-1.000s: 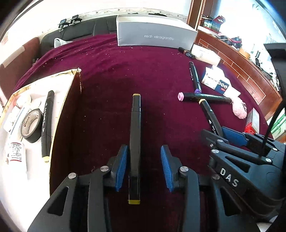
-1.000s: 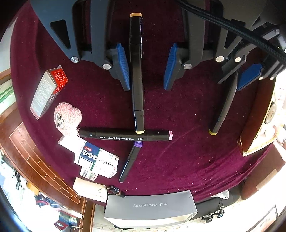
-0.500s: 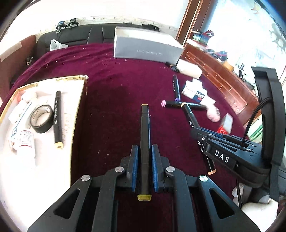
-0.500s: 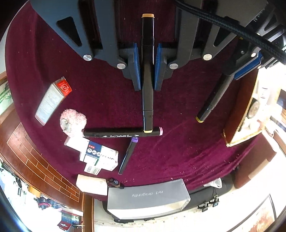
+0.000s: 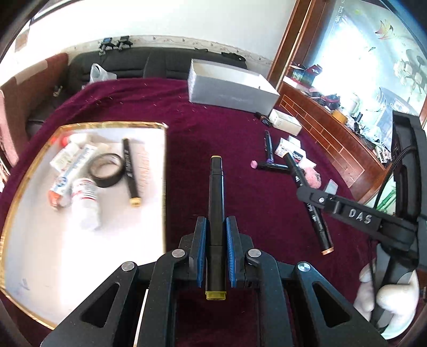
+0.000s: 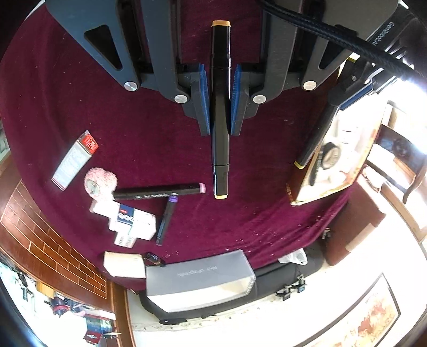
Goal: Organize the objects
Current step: 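Carry both black markers into the white tray and open both grippers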
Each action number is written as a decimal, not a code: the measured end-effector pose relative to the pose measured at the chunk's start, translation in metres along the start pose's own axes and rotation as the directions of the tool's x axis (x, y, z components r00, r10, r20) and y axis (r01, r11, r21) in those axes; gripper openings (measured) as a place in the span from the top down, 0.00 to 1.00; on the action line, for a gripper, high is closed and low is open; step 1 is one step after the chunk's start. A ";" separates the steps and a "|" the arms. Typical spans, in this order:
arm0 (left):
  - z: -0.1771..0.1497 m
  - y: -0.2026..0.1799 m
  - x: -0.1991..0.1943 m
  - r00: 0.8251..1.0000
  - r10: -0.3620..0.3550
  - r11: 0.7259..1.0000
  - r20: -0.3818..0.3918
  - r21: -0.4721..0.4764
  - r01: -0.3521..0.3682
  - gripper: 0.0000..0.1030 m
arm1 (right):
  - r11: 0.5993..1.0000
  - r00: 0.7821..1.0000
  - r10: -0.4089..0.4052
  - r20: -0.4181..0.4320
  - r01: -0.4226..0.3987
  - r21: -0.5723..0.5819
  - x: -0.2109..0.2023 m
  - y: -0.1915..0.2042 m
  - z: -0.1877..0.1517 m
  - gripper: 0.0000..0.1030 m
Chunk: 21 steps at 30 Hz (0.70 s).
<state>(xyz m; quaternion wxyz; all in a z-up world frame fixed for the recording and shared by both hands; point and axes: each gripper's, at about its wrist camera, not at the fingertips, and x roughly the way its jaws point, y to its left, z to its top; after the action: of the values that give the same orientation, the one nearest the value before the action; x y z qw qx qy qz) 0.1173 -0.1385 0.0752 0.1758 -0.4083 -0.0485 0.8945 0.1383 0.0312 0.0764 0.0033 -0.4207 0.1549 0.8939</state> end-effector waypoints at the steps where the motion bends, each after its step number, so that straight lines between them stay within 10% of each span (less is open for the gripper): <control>1: 0.001 0.003 -0.005 1.000 0.017 1.000 0.010 0.010 -0.017 0.89 | 1.000 1.000 0.011 -0.001 -0.011 -0.008 -0.002 0.005 0.002 0.88; 21: 0.013 0.117 -0.033 0.959 0.280 0.960 0.052 -0.017 -0.279 0.89 | 0.960 0.985 0.172 -0.023 -0.173 -0.219 0.010 0.146 0.036 0.88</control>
<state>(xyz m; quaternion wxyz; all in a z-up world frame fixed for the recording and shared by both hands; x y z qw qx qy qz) 0.0955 -0.2592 0.0804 0.0446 -0.3874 0.0008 0.9208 0.0844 -0.0986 0.1303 -0.1218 -0.4052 0.0908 0.9015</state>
